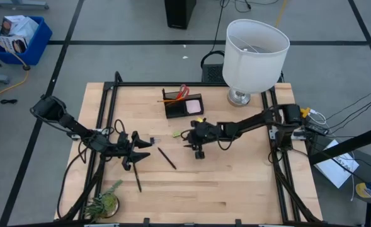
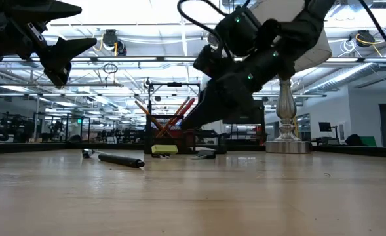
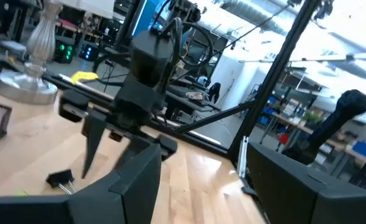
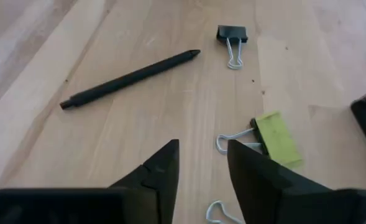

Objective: Pick and place office supplies into organizer
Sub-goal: Put the black binder clip into the black desk organizer

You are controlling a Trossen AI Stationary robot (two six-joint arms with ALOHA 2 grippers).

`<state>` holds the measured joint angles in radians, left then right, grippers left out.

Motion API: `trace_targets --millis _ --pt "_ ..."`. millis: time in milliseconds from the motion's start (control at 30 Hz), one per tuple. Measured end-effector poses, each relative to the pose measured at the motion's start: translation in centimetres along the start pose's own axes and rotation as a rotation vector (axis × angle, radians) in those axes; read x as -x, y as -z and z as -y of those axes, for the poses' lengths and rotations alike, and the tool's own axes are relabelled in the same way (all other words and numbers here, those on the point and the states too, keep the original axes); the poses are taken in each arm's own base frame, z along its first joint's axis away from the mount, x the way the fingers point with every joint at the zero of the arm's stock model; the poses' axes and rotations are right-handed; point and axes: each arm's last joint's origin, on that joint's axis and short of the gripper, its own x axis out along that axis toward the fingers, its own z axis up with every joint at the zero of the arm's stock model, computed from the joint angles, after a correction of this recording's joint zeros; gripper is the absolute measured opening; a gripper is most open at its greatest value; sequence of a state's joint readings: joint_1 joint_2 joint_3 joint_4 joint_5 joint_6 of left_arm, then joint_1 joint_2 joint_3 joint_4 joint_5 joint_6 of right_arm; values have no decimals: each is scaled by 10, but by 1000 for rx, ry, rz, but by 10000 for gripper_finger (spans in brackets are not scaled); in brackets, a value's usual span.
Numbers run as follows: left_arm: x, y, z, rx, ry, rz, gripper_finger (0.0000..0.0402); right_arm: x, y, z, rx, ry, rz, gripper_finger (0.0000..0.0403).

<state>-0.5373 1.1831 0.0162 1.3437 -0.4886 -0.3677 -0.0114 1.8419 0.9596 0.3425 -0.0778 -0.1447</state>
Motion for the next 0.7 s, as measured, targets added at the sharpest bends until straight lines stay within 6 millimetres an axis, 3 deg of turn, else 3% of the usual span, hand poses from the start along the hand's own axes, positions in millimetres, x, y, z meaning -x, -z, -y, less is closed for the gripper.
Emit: trace_targets --millis 167,367,533,700 --pt "1 1 -2 -100 -36 -1 244 4 -5 1 -116 115 15 138" --pt "1 2 -3 -173 9 -43 244 4 -1 0 -227 114 -22 134" --pt "3 -5 -4 -213 158 -79 244 4 -4 -7 -205 30 3 134" --pt "10 -15 -13 -227 97 -117 244 3 -11 -14 -183 13 58 134"
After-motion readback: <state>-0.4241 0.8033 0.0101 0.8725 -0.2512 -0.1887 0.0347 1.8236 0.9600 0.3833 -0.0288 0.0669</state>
